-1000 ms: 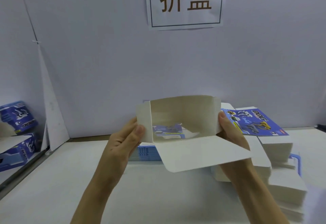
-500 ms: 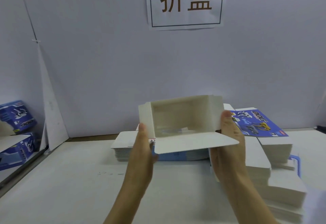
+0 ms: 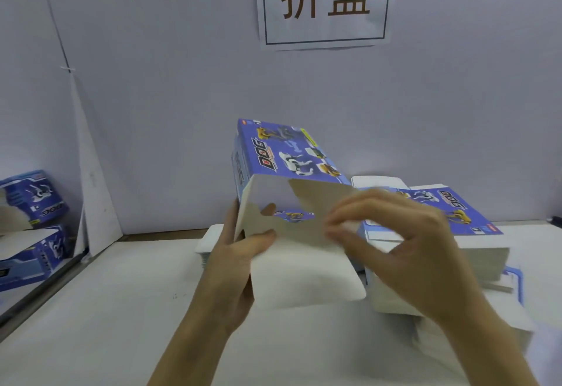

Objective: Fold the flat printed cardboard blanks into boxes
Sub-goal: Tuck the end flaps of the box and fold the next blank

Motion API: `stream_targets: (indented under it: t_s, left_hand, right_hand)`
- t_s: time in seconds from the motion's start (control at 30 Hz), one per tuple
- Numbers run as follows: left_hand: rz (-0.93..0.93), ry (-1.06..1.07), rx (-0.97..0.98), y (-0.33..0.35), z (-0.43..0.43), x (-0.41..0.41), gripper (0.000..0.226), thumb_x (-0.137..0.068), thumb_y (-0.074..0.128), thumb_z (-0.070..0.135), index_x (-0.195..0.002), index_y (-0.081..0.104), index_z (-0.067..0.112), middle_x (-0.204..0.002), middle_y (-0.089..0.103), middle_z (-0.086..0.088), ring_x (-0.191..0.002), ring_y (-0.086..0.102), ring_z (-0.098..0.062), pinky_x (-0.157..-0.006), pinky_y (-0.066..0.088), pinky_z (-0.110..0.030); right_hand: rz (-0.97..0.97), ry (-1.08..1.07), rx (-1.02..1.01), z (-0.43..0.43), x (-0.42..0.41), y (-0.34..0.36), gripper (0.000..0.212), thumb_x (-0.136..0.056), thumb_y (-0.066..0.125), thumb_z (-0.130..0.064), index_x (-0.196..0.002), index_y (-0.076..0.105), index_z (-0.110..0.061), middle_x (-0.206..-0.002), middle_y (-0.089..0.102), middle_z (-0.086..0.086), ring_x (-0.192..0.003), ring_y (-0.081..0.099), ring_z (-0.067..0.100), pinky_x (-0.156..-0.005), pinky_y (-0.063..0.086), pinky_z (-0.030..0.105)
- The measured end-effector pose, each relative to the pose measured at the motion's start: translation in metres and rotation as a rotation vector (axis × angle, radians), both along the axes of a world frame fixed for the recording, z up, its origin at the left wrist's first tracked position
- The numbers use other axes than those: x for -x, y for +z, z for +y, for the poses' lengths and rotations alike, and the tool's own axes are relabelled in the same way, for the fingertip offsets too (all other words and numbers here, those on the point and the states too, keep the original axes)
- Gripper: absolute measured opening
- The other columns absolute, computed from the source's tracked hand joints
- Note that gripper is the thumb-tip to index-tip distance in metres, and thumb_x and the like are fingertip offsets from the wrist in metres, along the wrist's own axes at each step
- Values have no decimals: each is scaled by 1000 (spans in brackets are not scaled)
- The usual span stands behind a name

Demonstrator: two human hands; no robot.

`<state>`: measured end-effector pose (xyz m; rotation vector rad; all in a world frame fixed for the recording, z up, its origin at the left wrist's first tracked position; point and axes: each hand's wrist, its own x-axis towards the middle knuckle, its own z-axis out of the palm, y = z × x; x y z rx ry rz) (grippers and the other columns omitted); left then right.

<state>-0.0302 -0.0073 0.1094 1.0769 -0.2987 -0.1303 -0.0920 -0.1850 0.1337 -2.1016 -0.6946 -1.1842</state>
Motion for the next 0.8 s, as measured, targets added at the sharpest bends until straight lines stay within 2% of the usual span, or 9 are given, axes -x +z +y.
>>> stream_targets:
  t_s: [0.1,0.17,0.3,0.43,0.5,0.53,0.6,0.7,0.8]
  left_hand:
    - [-5,-35,32,0,1,2,40,-89,51,-1,-123,64,17,-105,73,-12,-82,73,-24,-55,55,-27]
    - [0,-37,30,1,2,2,39,-90,50,0,-122,65,17,-107,72,-15,-83,72,-25,-55,55,-28]
    - [4,-35,16,2,2,2,38,-91,47,-3,-121,64,13,-101,73,-14,-78,72,-24,-53,54,-27]
    - [9,-29,24,1,2,0,40,-91,45,-5,-124,61,10,-106,70,-14,-83,69,-26,-55,54,-27]
    - [18,-18,41,1,3,-1,41,-91,45,-6,-126,59,9,-111,68,-16,-86,68,-26,-57,54,-27]
    - [16,-14,44,1,3,-1,42,-91,45,-7,-127,59,9,-115,67,-17,-89,68,-26,-58,55,-26]
    - [2,-13,31,2,2,0,45,-90,47,-8,-128,58,12,-120,67,-14,-88,70,-24,-57,55,-24]
    - [-8,-25,-1,2,1,3,48,-89,49,-8,-129,58,19,-118,69,-7,-84,72,-22,-54,55,-25]
    - [30,-27,14,3,1,2,40,-90,50,-3,-123,63,16,-110,71,-11,-78,72,-21,-52,55,-27]
  right_hand:
    - [395,64,208,8,3,-1,28,-66,82,-49,-87,75,-31,-104,65,-22,-100,59,-4,-85,42,10]
    - [485,39,265,12,-1,-5,35,-62,85,-50,-90,74,-33,-110,60,-26,-107,53,-6,-88,39,9]
    - [469,70,218,11,-4,-6,40,-65,75,-60,-94,72,-33,-102,67,-18,-100,62,2,-86,47,24]
    - [479,124,149,10,-6,-9,41,-71,64,-68,-105,64,-45,-104,66,-24,-99,62,0,-83,46,22]
    - [445,133,161,11,-8,-10,34,-79,58,-66,-109,60,-49,-104,67,-18,-96,64,8,-80,47,25]
    - [440,125,160,12,-9,-11,31,-82,55,-64,-108,60,-48,-101,69,-12,-93,65,12,-78,47,27]
    - [416,89,133,13,-12,-12,34,-84,51,-61,-100,69,-37,-89,72,-4,-79,64,13,-71,47,26]
    - [398,64,91,11,-14,-12,35,-82,59,-58,-86,77,-28,-77,72,-7,-65,59,11,-63,46,24]
    - [388,100,29,12,-11,-12,22,-74,71,-47,-80,74,-26,-85,73,-13,-77,67,5,-71,50,24]
